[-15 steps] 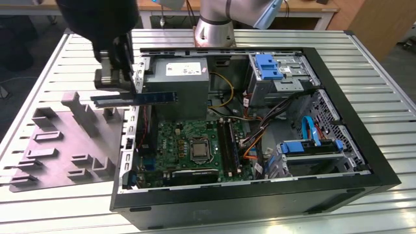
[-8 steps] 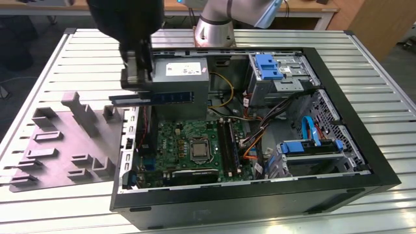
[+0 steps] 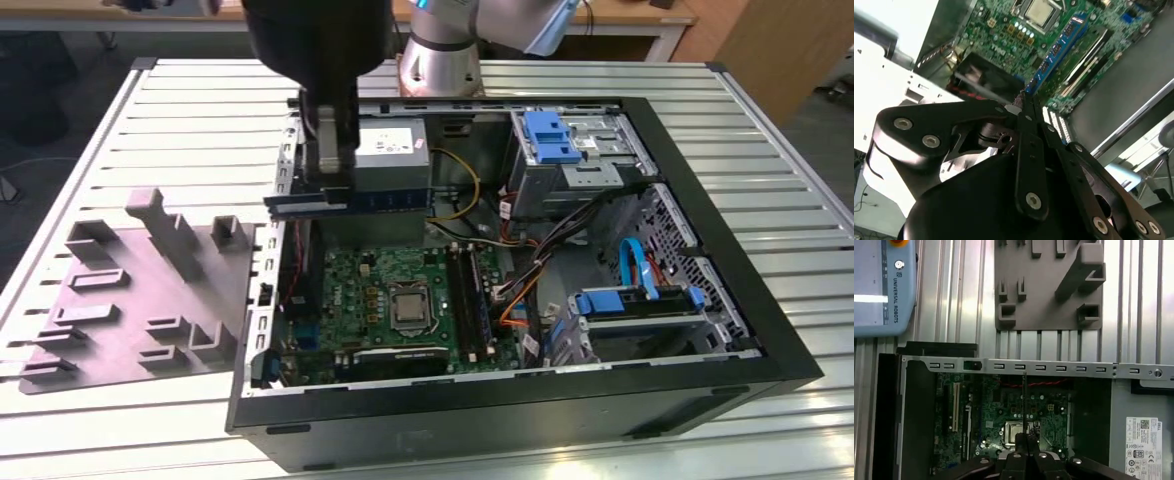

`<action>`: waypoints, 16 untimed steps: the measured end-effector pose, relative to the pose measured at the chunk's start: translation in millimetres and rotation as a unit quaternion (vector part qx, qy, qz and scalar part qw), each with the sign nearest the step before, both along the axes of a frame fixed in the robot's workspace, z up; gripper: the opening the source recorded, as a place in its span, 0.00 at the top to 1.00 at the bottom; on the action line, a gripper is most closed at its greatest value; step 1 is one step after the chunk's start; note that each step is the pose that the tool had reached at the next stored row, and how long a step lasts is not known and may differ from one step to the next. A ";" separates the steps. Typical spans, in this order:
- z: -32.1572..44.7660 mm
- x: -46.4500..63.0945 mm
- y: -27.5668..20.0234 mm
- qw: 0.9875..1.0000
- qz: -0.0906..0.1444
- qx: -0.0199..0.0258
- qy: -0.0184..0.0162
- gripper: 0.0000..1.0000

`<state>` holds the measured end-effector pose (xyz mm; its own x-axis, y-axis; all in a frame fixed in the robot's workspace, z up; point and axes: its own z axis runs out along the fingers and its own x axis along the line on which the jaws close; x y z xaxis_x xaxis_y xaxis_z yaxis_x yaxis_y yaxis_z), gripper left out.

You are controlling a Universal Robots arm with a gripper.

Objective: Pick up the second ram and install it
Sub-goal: 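Pick up the second ram and move it above second insertion slot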

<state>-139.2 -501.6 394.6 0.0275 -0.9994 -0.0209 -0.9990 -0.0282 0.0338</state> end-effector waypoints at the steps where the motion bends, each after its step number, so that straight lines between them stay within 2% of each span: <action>1: -0.8 2.5 0.0 1.000 0.000 0.000 0.000 0.89; 16: -15.7 38.8 0.0 1.000 -0.006 0.000 0.000 0.89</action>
